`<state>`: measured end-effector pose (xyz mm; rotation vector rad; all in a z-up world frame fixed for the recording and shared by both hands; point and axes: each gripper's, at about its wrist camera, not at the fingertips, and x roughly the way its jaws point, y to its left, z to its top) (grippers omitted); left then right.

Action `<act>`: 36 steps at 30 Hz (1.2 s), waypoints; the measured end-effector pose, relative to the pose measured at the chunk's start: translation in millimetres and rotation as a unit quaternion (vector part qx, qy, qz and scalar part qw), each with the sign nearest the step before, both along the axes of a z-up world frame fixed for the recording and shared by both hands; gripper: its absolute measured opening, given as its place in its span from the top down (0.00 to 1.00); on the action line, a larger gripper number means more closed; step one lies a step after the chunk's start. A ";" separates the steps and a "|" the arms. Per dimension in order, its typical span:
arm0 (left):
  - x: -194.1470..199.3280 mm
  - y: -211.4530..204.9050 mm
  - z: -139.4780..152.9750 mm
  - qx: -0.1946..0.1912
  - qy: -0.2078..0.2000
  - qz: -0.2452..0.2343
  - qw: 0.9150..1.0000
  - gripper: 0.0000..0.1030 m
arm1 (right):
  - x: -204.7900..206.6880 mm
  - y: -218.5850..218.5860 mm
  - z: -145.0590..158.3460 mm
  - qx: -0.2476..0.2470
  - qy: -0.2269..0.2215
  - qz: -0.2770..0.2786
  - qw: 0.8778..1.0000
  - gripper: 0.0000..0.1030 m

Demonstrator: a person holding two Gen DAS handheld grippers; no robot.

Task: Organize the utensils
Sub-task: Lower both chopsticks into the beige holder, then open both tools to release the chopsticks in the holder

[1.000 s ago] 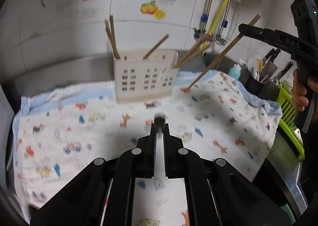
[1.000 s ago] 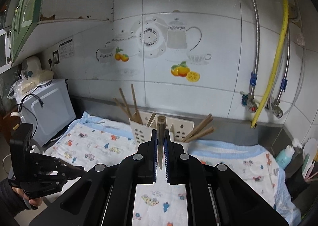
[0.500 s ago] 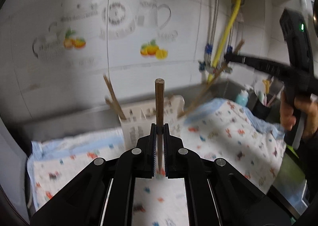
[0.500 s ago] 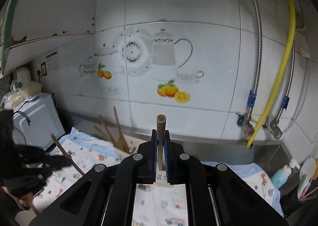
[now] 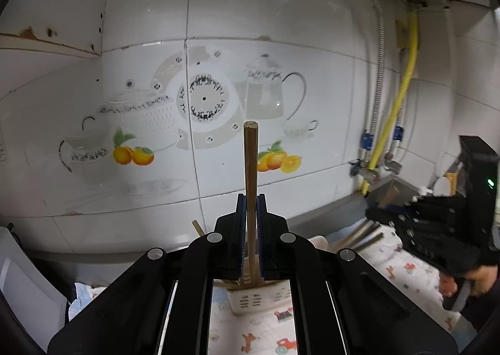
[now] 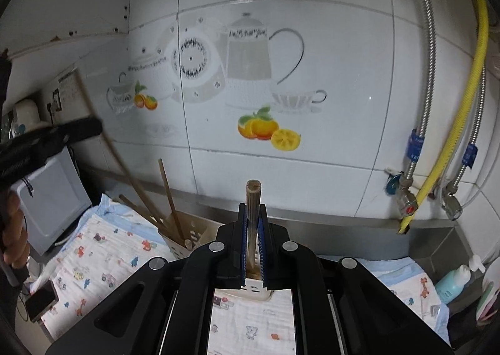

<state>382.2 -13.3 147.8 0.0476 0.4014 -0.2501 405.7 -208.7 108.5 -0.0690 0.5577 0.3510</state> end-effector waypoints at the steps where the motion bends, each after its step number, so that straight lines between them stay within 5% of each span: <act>1: 6.4 -0.8 -3.9 0.001 0.006 0.001 1.000 0.95 | 2.2 0.9 -3.3 -0.002 0.004 0.002 1.000 0.94; 11: 36.2 -7.2 -52.3 0.018 0.062 0.012 0.998 0.95 | 12.1 4.9 -26.9 -0.004 0.026 0.008 1.000 0.94; 23: 36.7 -0.8 -62.3 0.002 0.077 0.016 0.997 0.92 | 10.5 4.6 -30.7 -0.007 0.026 0.005 1.000 0.92; 24: 34.6 -0.1 -61.4 0.000 0.077 0.014 0.997 0.90 | 9.0 3.9 -29.8 -0.008 0.025 0.004 1.000 0.91; 28: 20.9 3.8 -53.3 -0.007 0.063 0.021 0.998 0.57 | 0.2 -0.7 -24.8 -0.004 0.019 -0.002 1.000 0.81; 36: -14.5 12.6 -46.7 -0.019 0.057 0.031 0.998 0.50 | -33.6 -10.1 -16.5 0.004 0.006 -0.013 1.000 0.73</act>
